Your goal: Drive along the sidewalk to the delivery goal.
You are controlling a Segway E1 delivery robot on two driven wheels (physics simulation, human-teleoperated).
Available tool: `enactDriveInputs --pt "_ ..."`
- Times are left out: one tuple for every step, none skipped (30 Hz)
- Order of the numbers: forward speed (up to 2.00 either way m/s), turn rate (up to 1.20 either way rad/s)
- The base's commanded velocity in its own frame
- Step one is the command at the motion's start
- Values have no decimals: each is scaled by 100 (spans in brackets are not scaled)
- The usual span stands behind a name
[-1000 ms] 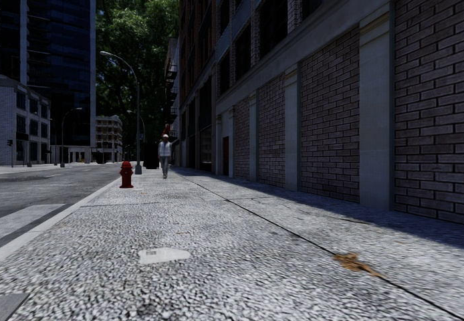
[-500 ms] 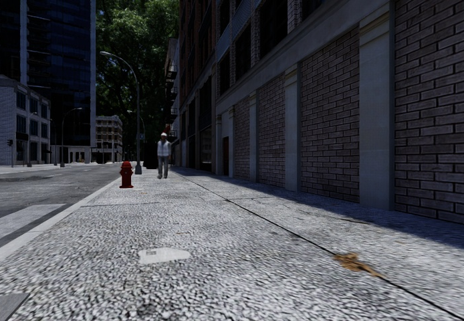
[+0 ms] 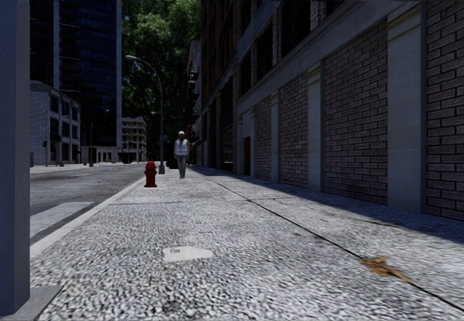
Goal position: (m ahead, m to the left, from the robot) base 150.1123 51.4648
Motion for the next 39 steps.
enactDriveInputs --pt "0 57" --pt "10 57" --pt "52 57" --pt "68 56" --pt "68 56" --pt "72 56" --pt "75 56" --pt "78 56" --pt "78 56" --pt "79 56" --pt "79 43" --pt "76 0" --pt "64 0" --pt "64 0" --pt "56 0" --pt "54 0" --pt "53 0" --pt "53 0" --pt "53 0" --pt "53 -9" --pt "53 -37" --pt "53 -60" --pt "53 -60" --pt "53 -66" --pt "54 -68" --pt "55 -68" --pt "55 -68" --pt "61 -68" --pt "68 -68" --pt "78 -68" --pt "105 -68" --pt "122 -68" --pt "127 -57" --pt "128 -37" --pt "128 -37" --pt "128 -13" --pt "128 -2" --pt "128 0" --pt "128 0"
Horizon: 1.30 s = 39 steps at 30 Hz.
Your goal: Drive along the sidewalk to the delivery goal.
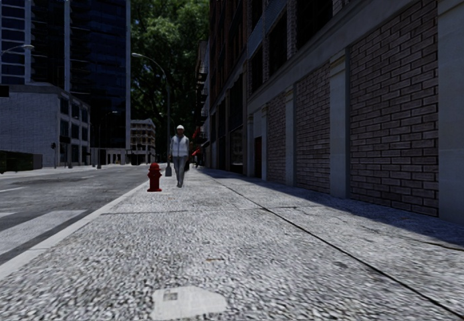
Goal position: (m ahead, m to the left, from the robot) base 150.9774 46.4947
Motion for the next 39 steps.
enactDriveInputs --pt "127 0" --pt "127 0" --pt "126 0" --pt "126 0" --pt "126 0" --pt "126 -1" --pt "128 -1" --pt "128 -1" --pt "128 -2" --pt "128 -2" --pt "128 -2" --pt "128 -2" --pt "128 -2" --pt "128 -2" --pt "128 -2" --pt "128 -2" --pt "128 -2" --pt "128 -2" --pt "128 -2" --pt "128 -2" --pt "128 -4" --pt "128 -16" --pt "128 -25" --pt "128 -25" --pt "128 -28" --pt "128 -29" --pt "128 -29" --pt "128 -29" --pt "128 -29" --pt "127 -30" --pt "127 -30" --pt "127 -30" --pt "127 -30" --pt "127 -30" --pt "127 -30" --pt "127 -31" --pt "127 -31" --pt "129 -31" --pt "147 -31"
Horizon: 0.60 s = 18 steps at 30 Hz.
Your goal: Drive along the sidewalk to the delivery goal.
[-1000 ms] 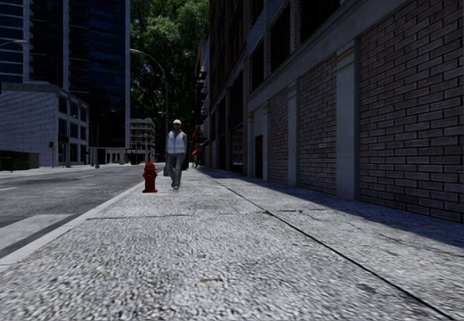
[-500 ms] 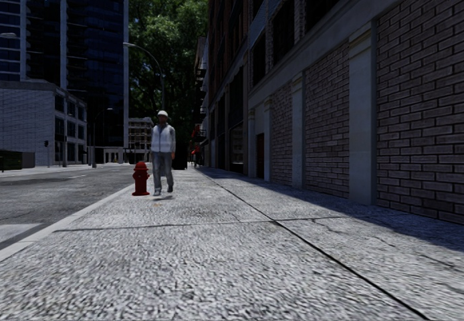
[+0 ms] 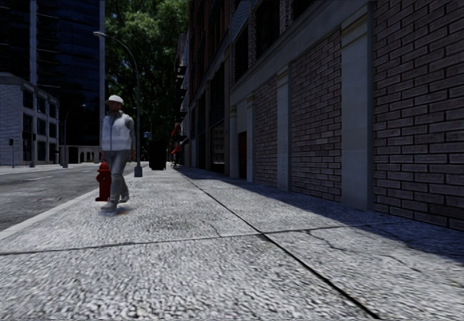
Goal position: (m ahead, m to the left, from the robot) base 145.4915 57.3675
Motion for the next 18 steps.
enactDriveInputs --pt "168 -31" --pt "168 -31" --pt "178 -31" --pt "183 -31" --pt "187 -31" --pt "200 -31" --pt "200 -31" --pt "200 -31" --pt "200 -31" --pt "200 -24" --pt "200 -24" --pt "200 -3" --pt "200 0" --pt "200 0" --pt "200 0" --pt "200 0" --pt "200 0" --pt "200 0"
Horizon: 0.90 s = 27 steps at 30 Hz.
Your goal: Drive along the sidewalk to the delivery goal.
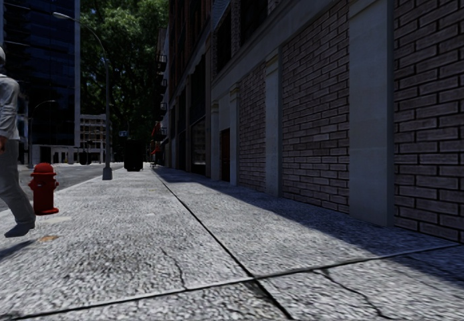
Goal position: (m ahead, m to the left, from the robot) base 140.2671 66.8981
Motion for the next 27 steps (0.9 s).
enactDriveInputs --pt "200 0" --pt "200 0" --pt "200 0" --pt "200 0" --pt "200 0" --pt "200 0" --pt "200 0" --pt "200 0" --pt "200 0" --pt "200 0" --pt "200 0" --pt "200 0" --pt "200 0" --pt "200 0" --pt "197 0" --pt "196 0" --pt "195 0" --pt "195 0" --pt "194 0" --pt "194 0" --pt "194 0" --pt "194 0" --pt "194 0" --pt "194 0" --pt "194 1" --pt "194 1" --pt "194 9"
